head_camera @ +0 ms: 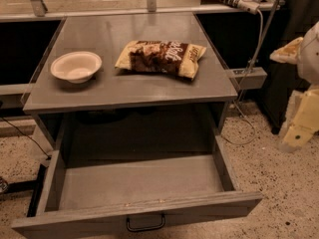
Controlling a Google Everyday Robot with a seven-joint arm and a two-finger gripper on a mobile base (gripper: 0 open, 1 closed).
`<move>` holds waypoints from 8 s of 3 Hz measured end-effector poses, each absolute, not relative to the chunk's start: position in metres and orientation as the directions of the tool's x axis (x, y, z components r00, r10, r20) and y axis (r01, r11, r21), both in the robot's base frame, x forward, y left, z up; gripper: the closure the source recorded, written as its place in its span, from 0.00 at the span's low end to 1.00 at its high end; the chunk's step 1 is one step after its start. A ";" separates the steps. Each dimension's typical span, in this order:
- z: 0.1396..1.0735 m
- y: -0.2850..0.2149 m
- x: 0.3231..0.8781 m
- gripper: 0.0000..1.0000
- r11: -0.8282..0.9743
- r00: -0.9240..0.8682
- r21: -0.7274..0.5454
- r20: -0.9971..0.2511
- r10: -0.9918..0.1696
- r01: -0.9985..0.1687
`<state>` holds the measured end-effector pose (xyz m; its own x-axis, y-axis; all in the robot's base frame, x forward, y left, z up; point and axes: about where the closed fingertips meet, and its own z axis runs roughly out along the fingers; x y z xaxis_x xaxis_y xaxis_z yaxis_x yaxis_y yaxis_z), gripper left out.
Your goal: Close top drawer
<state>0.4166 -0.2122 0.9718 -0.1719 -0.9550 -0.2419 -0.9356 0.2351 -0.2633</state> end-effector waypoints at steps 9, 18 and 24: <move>0.684 -0.142 0.296 1.00 0.170 -0.122 -0.053 -0.492 -0.862 -0.984; 0.691 -0.139 0.445 0.41 0.260 -0.072 -0.322 -0.497 -0.865 -0.910; 0.672 -0.161 0.533 0.15 0.286 -0.123 -0.289 -0.473 -0.872 -0.914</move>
Offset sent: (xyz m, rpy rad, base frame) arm -0.1011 0.0162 -0.0993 0.2291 0.0470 0.1273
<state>0.5328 -0.1609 0.6719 -0.1231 -0.8723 -0.4733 -0.9139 0.2855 -0.2886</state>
